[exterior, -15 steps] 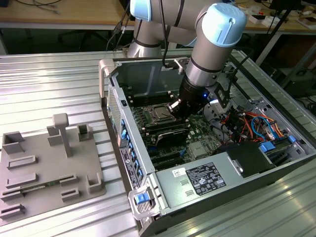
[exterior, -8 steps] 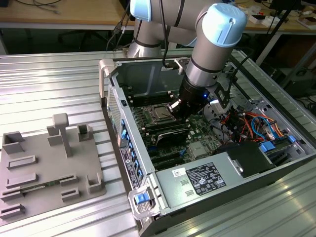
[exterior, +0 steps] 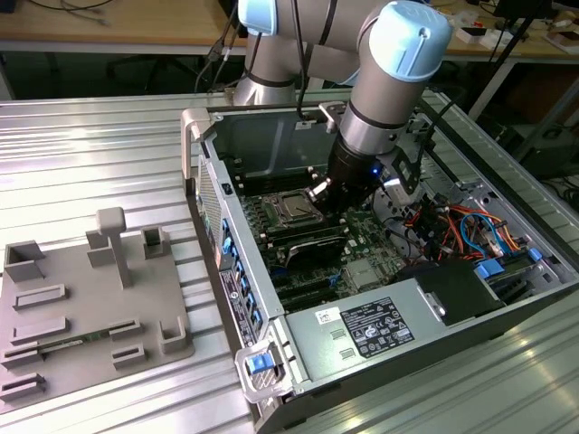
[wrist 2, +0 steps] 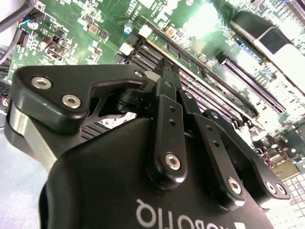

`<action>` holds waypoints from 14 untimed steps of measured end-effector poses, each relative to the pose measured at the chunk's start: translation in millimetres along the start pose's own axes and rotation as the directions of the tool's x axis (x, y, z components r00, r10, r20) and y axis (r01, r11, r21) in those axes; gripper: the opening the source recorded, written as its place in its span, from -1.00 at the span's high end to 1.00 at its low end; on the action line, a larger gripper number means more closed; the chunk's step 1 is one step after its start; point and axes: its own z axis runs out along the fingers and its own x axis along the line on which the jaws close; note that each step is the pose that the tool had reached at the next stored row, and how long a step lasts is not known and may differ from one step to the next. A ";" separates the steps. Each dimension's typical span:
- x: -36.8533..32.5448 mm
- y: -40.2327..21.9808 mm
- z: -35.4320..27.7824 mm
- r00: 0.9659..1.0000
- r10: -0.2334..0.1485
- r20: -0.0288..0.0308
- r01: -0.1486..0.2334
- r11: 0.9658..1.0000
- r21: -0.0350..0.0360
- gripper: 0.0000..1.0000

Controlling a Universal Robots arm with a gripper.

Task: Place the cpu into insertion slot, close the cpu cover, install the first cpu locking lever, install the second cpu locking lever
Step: 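Install the second cpu locking lever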

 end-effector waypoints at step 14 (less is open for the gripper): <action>0.7 11.9 -11.1 1.000 0.000 0.000 0.000 1.000 0.000 0.79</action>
